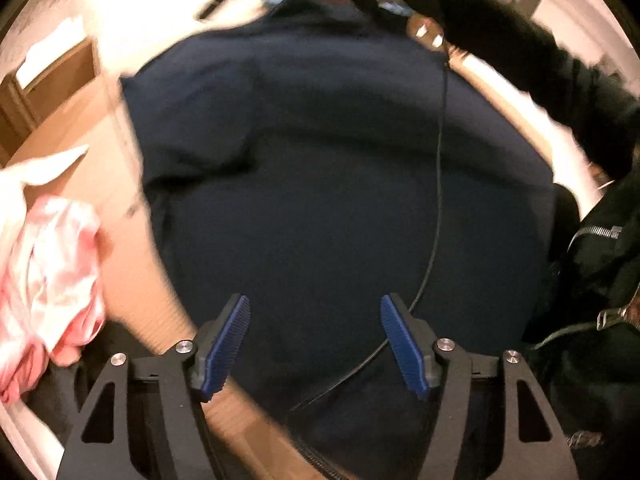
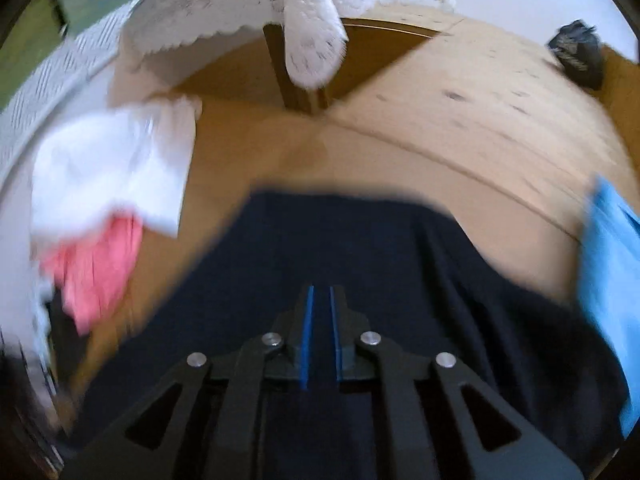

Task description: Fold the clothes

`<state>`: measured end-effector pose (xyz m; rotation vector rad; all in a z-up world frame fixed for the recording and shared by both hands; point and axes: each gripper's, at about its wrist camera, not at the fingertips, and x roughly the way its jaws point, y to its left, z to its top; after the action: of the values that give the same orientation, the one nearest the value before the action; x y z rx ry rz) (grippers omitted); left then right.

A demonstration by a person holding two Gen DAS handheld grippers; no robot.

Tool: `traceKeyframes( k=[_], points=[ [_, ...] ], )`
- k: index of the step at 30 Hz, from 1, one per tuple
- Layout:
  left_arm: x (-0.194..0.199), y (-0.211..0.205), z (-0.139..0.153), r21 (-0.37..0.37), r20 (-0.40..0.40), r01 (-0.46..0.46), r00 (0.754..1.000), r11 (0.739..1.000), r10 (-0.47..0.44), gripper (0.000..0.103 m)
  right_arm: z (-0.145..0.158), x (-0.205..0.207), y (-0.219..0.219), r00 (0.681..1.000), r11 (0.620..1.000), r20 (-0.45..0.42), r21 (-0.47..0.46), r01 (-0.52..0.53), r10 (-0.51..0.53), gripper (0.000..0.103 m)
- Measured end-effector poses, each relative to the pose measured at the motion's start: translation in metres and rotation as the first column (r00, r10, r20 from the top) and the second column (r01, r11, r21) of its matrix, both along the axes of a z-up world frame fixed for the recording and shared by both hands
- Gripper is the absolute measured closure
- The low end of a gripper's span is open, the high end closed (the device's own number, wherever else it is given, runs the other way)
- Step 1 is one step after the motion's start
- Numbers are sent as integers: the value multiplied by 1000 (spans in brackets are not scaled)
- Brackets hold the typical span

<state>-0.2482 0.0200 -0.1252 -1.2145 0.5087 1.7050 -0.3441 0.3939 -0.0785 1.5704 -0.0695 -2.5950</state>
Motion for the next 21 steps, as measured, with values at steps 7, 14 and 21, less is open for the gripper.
traceKeyframes(
  k=[7,14,21],
  points=[
    [49,20,-24,-6,80,164,983,986,-163,37,-49,121,39,984,987,137,126,96,-114,91],
    [68,-23,-19,-62,22,148,989,987,-147,34,-56,121,77,970,969,77,110,221,-230,73],
    [51,-29,-13,-20,72,17,997,1000,-16,36,-41,132,63,983,980,-4,-79,180,-181,71]
  ],
)
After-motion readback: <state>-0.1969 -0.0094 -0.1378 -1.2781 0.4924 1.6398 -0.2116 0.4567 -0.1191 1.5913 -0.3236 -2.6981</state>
